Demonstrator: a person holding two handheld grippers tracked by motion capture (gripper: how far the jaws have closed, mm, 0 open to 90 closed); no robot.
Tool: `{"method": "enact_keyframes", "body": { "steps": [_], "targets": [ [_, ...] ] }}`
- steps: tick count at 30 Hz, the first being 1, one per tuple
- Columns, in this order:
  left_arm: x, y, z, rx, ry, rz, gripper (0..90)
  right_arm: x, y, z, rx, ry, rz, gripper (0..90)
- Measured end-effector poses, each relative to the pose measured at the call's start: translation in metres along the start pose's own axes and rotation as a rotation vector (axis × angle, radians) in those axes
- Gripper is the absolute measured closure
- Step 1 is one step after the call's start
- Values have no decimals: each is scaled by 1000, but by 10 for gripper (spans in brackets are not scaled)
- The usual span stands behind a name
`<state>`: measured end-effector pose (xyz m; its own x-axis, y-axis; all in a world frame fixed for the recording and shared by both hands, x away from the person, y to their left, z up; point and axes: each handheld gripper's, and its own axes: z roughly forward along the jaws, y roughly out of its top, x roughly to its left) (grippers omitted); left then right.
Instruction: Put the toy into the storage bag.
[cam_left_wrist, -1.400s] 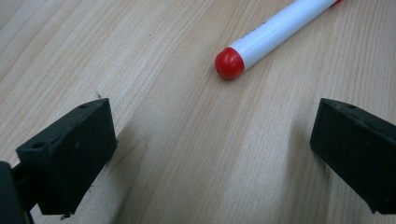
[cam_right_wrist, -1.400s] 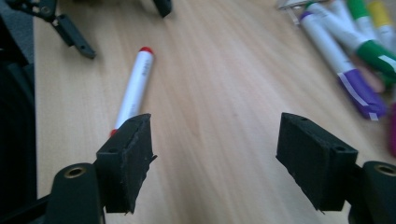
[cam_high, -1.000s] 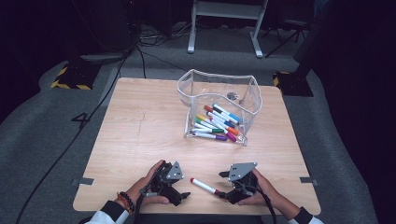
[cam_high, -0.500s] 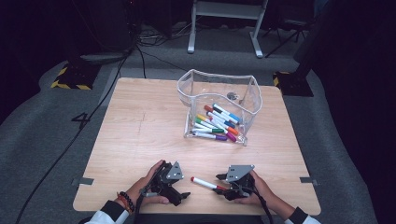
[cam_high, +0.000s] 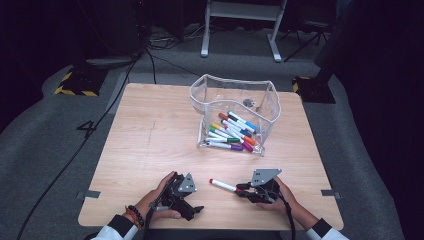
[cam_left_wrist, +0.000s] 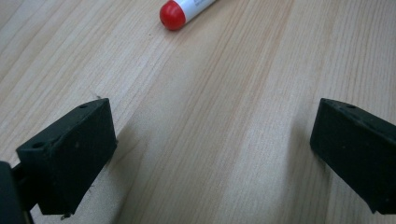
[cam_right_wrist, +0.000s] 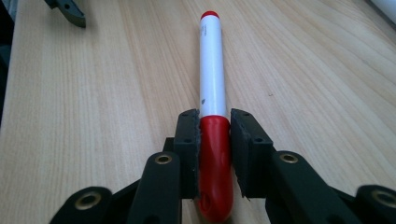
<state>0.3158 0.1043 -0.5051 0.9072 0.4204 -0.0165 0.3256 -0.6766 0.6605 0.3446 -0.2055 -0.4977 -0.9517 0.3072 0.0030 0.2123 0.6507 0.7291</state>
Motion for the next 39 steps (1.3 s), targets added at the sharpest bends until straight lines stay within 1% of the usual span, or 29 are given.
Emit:
{"method": "enact_keyframes", "body": {
  "steps": [3, 7, 8, 9, 10, 13, 14, 17, 18, 23, 24, 27, 29, 31, 32, 34, 36, 39],
  "targets": [
    [0, 0, 0, 0, 0, 0, 5, -1, 1, -1, 12, -8, -13, 739],
    [0, 0, 0, 0, 0, 0, 6, -4, 1, -3, 21, 10, -12, 740],
    [0, 0, 0, 0, 0, 0, 6, -5, 1, -4, 33, -3, -20, 740],
    [0, 0, 0, 0, 0, -1, 6, -5, 1, -5, 34, -3, -19, 740],
    [0, 0, 0, -4, 0, -5, 6, -6, 1, -5, 39, -5, -29, 740],
    [0, 0, 0, 1, 1, -1, 6, -6, 2, -7, 33, -11, -35, 740],
    [0, 0, 0, 0, 0, -1, 6, -6, 4, -10, 27, -21, -39, 740],
    [0, 0, 0, -4, 0, -6, 6, -8, 5, -14, 7, -26, -26, 740],
    [0, 0, 0, -2, -1, 0, 6, -9, 6, -15, 5, -35, -27, 740],
    [0, 0, 0, -6, -1, -6, 6, -11, 9, -20, -3, -51, -43, 740],
    [0, 0, 0, -1, -1, 1, 6, -11, 11, -22, -8, -54, -52, 740],
    [0, 0, 0, -6, -1, -6, 6, -11, 16, -28, -25, -67, -66, 752],
    [0, 0, 0, -2, -1, 0, 6, -12, 20, -32, -44, -73, -68, 752],
    [0, 0, 0, -6, -1, -5, 6, -12, 22, -34, -45, -78, -67, 752],
    [0, 0, 0, 0, -1, 2, 6, -13, 23, -34, -47, -82, -76, 752],
    [0, 0, 0, 1, 0, 2, 6, -14, 25, -36, -52, -87, -74, 752],
    [0, 0, 0, -3, -1, -2, 6, -14, 29, -40, -63, -95, -85, 752],
    [0, 0, 0, 1, -3, 3, 6, -16, 35, -46, -89, -106, -93, 752]
  ]
}}
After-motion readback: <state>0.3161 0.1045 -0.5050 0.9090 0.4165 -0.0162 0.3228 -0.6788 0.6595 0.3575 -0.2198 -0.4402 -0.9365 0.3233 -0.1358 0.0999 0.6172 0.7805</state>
